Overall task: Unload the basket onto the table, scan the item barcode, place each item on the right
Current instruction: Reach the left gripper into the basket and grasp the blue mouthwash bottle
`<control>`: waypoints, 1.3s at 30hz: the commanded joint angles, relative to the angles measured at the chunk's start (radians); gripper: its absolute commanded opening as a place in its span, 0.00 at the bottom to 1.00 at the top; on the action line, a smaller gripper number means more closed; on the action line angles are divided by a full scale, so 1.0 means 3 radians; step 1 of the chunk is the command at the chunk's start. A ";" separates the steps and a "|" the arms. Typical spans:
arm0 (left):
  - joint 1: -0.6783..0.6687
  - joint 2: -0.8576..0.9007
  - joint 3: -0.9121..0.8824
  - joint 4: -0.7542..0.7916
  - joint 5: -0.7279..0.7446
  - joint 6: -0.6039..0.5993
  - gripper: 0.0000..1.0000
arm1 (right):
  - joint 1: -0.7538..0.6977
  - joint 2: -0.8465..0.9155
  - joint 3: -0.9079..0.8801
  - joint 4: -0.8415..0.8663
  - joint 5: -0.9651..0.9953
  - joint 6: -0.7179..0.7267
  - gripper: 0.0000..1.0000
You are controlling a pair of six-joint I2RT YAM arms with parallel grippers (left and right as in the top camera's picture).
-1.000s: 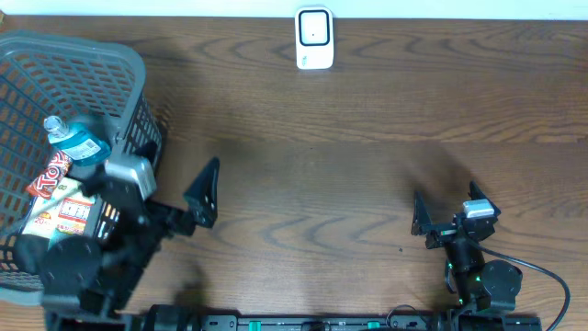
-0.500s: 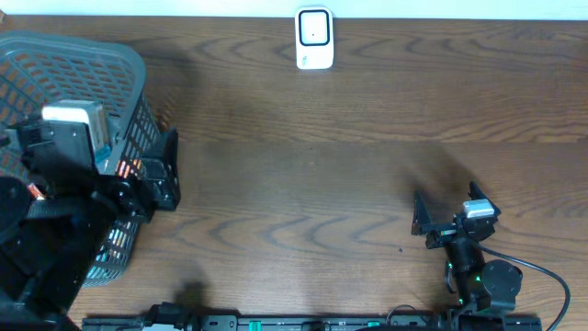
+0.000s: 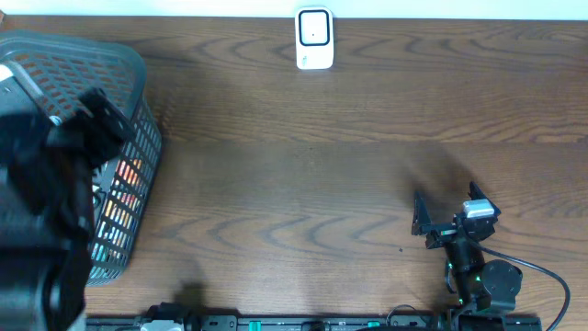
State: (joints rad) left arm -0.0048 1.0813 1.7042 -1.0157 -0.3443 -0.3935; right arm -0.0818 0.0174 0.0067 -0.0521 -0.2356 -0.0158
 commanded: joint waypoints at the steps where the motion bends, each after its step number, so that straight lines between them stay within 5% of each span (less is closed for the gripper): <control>1: 0.0359 0.0287 0.0037 -0.0113 -0.0287 -0.0819 0.98 | -0.0011 -0.0008 -0.0004 -0.0014 -0.0009 -0.0051 0.99; 11: 0.1338 0.1179 0.0037 -0.0277 0.0024 -0.1099 0.98 | -0.0011 -0.0004 -0.0004 -0.0014 -0.0009 -0.0051 0.99; 19: 0.1413 0.1710 0.0031 -0.0304 0.0089 -0.1171 0.98 | -0.0011 0.0000 -0.0004 -0.0014 -0.0009 -0.0051 0.99; 22: 0.1484 0.1874 0.0031 -0.0482 0.0207 -0.1882 0.98 | -0.0011 0.0001 -0.0004 -0.0014 -0.0008 -0.0051 0.99; 27: 0.1591 0.2071 0.0027 -0.0495 0.0580 -0.2410 0.98 | -0.0011 0.0001 -0.0004 -0.0014 -0.0009 -0.0051 0.99; 39: 0.1609 0.2429 0.0027 -0.0102 0.0701 -0.2459 0.98 | -0.0011 0.0001 -0.0004 -0.0014 -0.0009 -0.0051 0.99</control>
State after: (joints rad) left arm 0.4751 1.7756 1.7081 -1.0527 -0.1543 -1.1255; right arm -0.0818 0.0177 0.0067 -0.0521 -0.2359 -0.0158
